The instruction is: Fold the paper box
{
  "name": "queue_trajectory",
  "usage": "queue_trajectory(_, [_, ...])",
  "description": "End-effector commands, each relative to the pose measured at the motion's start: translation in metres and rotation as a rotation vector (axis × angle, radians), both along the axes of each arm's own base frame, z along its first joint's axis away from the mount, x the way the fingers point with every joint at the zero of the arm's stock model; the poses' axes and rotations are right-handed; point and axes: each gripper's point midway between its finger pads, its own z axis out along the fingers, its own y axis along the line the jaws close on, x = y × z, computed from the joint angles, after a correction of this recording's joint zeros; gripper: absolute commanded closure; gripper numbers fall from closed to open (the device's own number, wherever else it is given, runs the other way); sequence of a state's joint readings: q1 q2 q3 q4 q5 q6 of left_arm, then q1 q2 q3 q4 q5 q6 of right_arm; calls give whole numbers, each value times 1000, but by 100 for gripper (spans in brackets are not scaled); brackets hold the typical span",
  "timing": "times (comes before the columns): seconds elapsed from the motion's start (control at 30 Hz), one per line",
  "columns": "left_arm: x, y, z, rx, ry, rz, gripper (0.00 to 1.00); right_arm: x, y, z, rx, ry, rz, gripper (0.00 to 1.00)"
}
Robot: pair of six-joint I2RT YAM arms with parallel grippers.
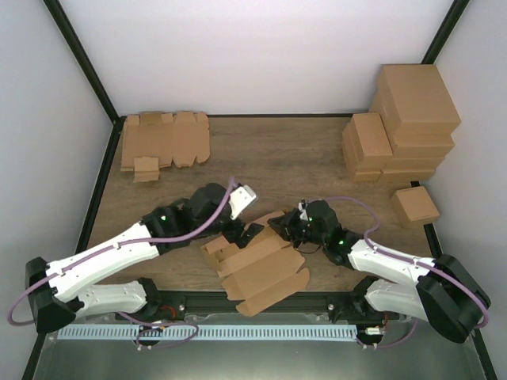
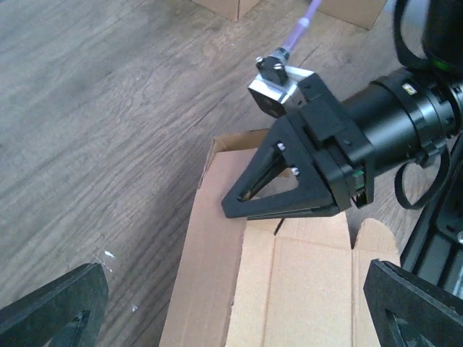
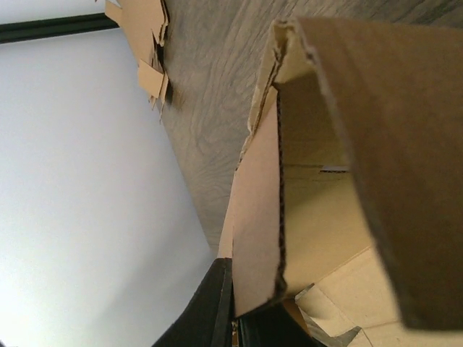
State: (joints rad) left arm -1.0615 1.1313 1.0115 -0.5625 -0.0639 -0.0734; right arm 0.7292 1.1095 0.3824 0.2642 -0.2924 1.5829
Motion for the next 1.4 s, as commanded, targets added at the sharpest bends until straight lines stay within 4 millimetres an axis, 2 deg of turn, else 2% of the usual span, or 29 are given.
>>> queue_trajectory(0.0, [2,6,-9,-62,184,-10,0,6,11,35,-6,-204,83,99])
queue_trajectory(0.1, [11,13,-39,3,340,10,0,3,11,46,-2,-308,120,98])
queue_trajectory(0.17, [13,15,-50,31,391,12,0,1,10,50,-2,-350,131,98])
queue_trajectory(0.43, [-1,5,-60,31,444,-96,0,-4,6,50,0,-392,139,98])
queue_trajectory(0.57, [-1,9,-75,80,464,-88,0,-5,6,48,5,-394,144,98])
queue_trajectory(0.63, [-1,13,-84,116,471,-81,4,-5,7,47,5,-391,149,98])
queue_trajectory(0.73, [0,17,-92,157,469,-71,15,-5,8,46,7,-385,150,98])
queue_trajectory(0.87, [8,25,-99,202,425,-26,19,-5,8,45,9,-385,149,98])
queue_trajectory(0.97, [8,25,-98,201,423,-29,38,-5,8,43,6,-381,150,98])
queue_trajectory(1.1, [9,24,-97,206,420,-22,41,-5,8,42,3,-377,148,97])
queue_trajectory(1.3, [12,24,-103,238,407,-11,48,-4,9,42,7,-385,151,84])
queue_trajectory(1.37, [11,24,-102,248,396,-13,48,-5,8,42,1,-391,151,75])
